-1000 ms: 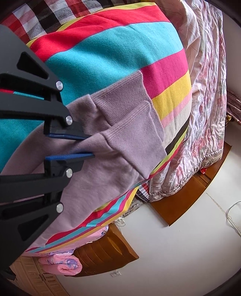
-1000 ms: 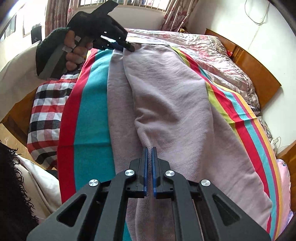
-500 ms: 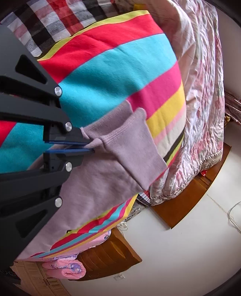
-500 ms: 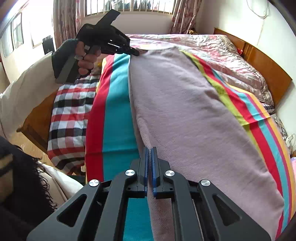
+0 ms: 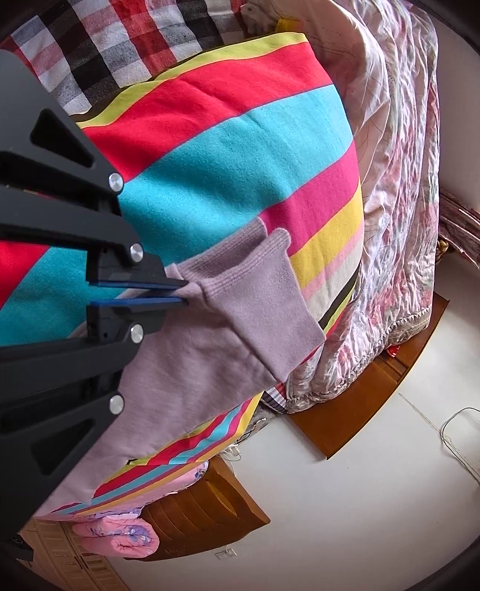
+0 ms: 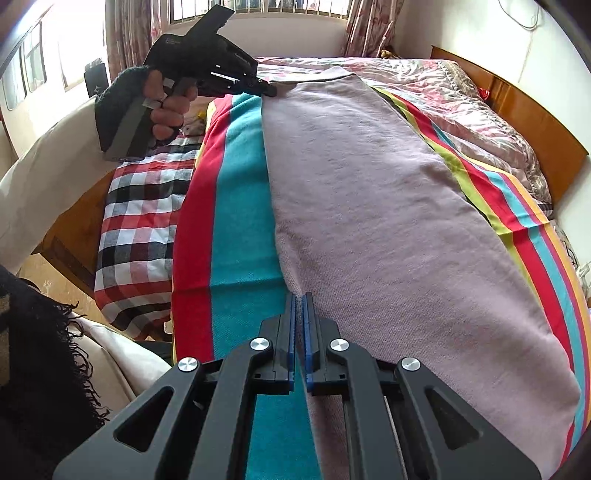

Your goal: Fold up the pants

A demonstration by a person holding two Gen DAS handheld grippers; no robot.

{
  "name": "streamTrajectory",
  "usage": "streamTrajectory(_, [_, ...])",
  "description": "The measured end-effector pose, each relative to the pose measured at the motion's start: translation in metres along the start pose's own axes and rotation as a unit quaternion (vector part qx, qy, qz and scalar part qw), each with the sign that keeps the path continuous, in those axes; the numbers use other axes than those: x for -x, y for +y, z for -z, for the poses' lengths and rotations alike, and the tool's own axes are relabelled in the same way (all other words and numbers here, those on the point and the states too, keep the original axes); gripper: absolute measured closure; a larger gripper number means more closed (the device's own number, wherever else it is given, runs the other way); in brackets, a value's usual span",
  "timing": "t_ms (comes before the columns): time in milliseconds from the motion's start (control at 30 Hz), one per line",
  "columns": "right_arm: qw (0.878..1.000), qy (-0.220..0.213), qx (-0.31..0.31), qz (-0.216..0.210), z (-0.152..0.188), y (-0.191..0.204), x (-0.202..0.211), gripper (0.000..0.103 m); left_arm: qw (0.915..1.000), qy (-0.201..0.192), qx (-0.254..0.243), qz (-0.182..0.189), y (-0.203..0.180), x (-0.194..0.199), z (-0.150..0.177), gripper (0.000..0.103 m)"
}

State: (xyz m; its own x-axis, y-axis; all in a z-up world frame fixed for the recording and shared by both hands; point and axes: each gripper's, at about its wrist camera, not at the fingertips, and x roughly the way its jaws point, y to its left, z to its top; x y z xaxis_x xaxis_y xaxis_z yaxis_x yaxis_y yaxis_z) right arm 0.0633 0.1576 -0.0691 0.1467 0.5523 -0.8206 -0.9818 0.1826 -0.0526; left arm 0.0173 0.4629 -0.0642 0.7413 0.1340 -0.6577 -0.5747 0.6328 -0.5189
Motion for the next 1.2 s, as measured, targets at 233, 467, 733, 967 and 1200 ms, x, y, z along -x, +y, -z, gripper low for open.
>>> streamTrajectory(233, [0.999, -0.019, -0.033, -0.038, 0.001, -0.01, 0.014, 0.061, 0.9994, 0.001, 0.006, -0.033, 0.002, 0.001, -0.002, 0.061])
streamTrajectory(467, [0.993, -0.085, -0.086, 0.006, -0.004, -0.1, 0.07, 0.053, 0.9849, -0.077, -0.151, -0.033, -0.104, 0.047, -0.011, 0.033])
streamTrajectory(733, [0.989, -0.008, -0.146, 0.013, -0.008, -0.213, 0.01, 0.067, 0.9341, 0.107, -0.329, 0.086, -0.215, -0.079, 0.014, 0.043])
streamTrajectory(967, [0.994, 0.02, -0.108, -0.016, -0.011, -0.217, -0.012, 0.069, 0.9499, 0.118, -0.281, 0.068, -0.165, -0.099, 0.018, 0.045])
streamTrajectory(1200, [0.998, -0.006, -0.056, 0.042, -0.017, -0.196, 0.004, 0.099, 0.9575, 0.117, -0.251, 0.08, -0.158, -0.103, 0.011, 0.046])
